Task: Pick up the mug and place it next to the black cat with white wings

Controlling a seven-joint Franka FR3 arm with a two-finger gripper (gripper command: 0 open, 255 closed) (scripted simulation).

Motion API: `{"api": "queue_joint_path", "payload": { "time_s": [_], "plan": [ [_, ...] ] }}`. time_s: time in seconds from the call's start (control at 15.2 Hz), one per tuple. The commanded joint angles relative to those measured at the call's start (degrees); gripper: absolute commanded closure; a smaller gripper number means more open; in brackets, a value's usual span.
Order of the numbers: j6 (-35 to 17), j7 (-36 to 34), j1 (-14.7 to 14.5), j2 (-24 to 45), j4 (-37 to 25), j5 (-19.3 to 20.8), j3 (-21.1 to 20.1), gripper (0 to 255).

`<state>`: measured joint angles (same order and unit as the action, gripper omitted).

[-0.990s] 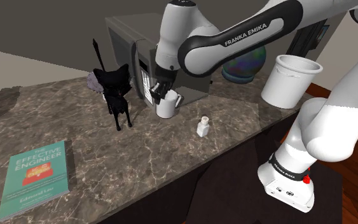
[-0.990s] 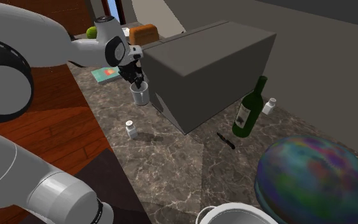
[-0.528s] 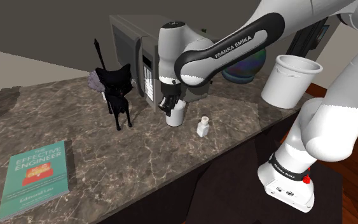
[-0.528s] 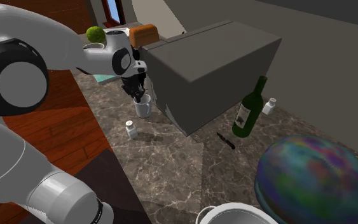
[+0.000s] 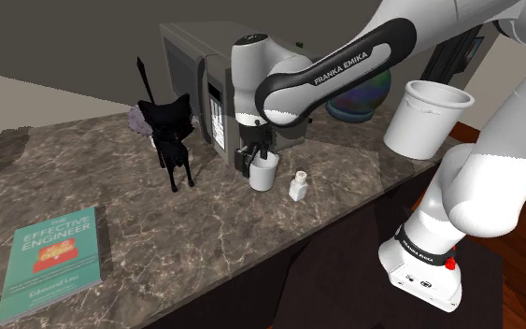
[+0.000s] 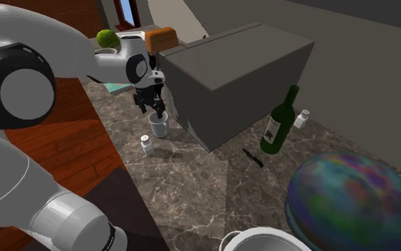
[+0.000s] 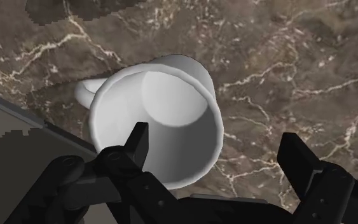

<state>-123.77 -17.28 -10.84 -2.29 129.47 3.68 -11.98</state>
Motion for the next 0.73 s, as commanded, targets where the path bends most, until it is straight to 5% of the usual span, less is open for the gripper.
{"api": "queue_joint_path", "payload": {
  "time_s": [0.0, 0.13, 0.66],
  "plan": [
    [3.15, 0.15, -0.14, -1.13, -2.01, -0.42, -0.12, 0],
    [6.59, 0.43, -0.22, -2.37, -4.26, -0.83, -0.15, 0],
    [6.59, 0.43, -0.22, -2.37, -4.26, -0.83, -0.14, 0]
  ]
}}
